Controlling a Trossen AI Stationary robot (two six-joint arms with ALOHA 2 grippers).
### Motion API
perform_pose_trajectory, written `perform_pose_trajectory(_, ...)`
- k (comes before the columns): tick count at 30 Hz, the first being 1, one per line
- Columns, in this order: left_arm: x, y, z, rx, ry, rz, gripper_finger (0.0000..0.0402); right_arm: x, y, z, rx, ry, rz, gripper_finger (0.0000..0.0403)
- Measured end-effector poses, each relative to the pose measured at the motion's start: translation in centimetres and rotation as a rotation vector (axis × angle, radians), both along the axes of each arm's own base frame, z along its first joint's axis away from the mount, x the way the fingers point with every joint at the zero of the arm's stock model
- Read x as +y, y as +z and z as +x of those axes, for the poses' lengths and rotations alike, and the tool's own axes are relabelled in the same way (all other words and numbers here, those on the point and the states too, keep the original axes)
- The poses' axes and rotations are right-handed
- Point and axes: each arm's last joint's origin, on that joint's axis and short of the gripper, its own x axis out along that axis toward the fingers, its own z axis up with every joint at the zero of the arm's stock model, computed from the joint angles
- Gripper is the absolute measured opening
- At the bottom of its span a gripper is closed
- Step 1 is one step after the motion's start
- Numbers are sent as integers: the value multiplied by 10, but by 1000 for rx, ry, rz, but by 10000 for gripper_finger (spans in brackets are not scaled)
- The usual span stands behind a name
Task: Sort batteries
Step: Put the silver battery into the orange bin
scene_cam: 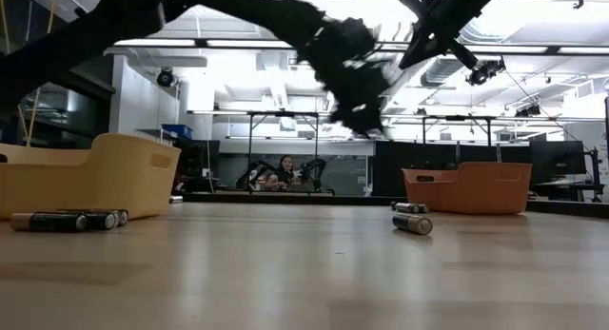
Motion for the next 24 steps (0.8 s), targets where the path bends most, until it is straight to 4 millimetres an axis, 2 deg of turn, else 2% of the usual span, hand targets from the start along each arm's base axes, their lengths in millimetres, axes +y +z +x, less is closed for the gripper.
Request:
perform_pose_trajectory(4, 50, 4, -52, 97, 198, -59, 198, 0, 1, 1, -10, 0, -5, 0)
perform_pose_trajectory(8, 85, 11, -122, 137, 416, -69, 175, 0, 1, 1, -14, 1, -7, 0)
perform_pose_trajectory(12, 93, 1, -195, 316, 612, -90, 156, 0, 1, 1, -16, 1, -8, 0)
perform_pose_trajectory(15, 90, -11, -234, 455, 685, -142, 145, 0, 2, 1, -19, 1, -10, 0)
perform_pose_trajectory(19, 87, -36, -261, 576, 807, -241, 134, -1, 3, 2, -30, 1, -15, 0)
perform_pose_trajectory(24, 92, -58, -275, 611, 873, -280, 131, -1, 5, 3, -58, 1, -29, 0)
